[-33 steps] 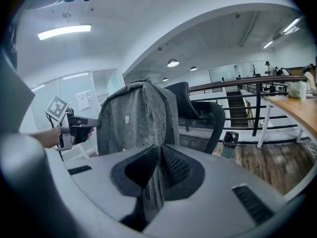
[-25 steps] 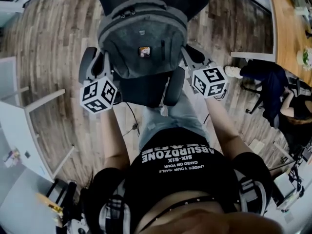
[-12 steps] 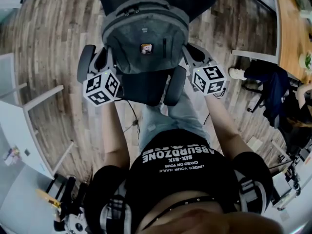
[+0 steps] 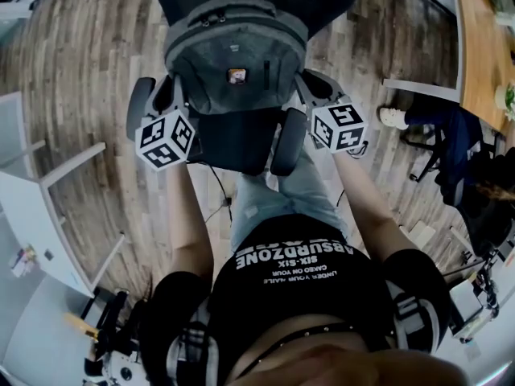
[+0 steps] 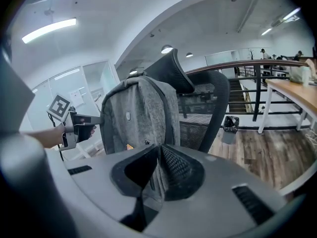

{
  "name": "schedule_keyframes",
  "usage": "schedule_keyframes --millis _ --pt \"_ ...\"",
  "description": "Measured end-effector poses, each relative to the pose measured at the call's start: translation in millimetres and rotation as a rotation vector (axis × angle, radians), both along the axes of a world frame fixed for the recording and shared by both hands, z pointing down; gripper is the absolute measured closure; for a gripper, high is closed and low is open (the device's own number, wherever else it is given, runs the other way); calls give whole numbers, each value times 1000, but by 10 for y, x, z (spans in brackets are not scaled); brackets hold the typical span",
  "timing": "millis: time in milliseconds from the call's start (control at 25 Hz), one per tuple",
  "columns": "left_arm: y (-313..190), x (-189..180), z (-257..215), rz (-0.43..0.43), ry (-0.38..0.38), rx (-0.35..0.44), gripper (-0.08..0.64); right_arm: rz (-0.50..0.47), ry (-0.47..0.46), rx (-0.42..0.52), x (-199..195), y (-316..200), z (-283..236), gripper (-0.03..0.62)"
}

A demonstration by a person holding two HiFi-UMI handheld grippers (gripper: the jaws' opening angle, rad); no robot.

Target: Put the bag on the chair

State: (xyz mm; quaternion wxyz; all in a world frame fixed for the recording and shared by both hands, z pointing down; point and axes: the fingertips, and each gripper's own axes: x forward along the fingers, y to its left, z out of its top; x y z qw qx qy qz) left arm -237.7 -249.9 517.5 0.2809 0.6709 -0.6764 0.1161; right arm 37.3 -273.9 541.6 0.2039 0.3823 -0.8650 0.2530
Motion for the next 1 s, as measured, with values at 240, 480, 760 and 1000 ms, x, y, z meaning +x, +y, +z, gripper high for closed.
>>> schedule_keyframes --millis 240,480,760,1000 --pt "-108 40 304 -7 -2 -32 495 7 30 -41 49 -79 273 548" --pt "-137 88 605 -25 12 -85 495 6 60 -86 106 -85 496 548" --pt "-198 183 849 -8 2 -131 495 0 89 -140 207 -21 744 548" --pt "-152 289 1120 17 -22 -186 495 5 129 -216 304 115 1034 548"
